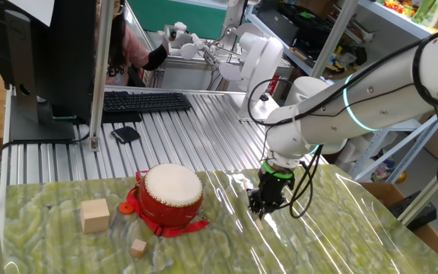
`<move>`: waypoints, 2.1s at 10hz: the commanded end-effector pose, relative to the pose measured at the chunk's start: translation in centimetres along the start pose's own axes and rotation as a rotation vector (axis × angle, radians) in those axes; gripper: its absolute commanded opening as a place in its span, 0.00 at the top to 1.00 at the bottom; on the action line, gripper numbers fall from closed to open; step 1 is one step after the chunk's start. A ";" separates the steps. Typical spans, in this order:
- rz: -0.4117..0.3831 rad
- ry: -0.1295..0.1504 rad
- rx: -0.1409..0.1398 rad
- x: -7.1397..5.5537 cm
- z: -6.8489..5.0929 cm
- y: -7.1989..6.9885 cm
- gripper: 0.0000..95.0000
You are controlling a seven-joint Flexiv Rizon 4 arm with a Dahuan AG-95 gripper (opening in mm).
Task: Play the drum
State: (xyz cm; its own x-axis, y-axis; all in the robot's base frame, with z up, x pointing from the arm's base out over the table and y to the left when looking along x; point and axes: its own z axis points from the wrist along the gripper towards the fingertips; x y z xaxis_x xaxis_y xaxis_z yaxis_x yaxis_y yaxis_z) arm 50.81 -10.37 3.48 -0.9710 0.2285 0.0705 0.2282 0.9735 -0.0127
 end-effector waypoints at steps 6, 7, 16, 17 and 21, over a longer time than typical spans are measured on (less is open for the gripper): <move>0.007 0.001 -0.006 0.2 0.3 0.1 1.00; 0.007 0.001 -0.007 0.2 0.3 0.1 1.00; 0.014 0.014 0.004 -0.2 -0.7 -0.1 1.00; 0.021 0.029 0.009 -0.2 -0.7 -0.1 1.00; 0.027 0.032 0.010 -0.2 -0.7 -0.1 1.00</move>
State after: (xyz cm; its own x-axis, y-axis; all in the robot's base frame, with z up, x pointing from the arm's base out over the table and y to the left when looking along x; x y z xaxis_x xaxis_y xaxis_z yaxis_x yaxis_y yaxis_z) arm 51.00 -10.55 4.13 -0.9618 0.2541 0.1013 0.2527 0.9672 -0.0268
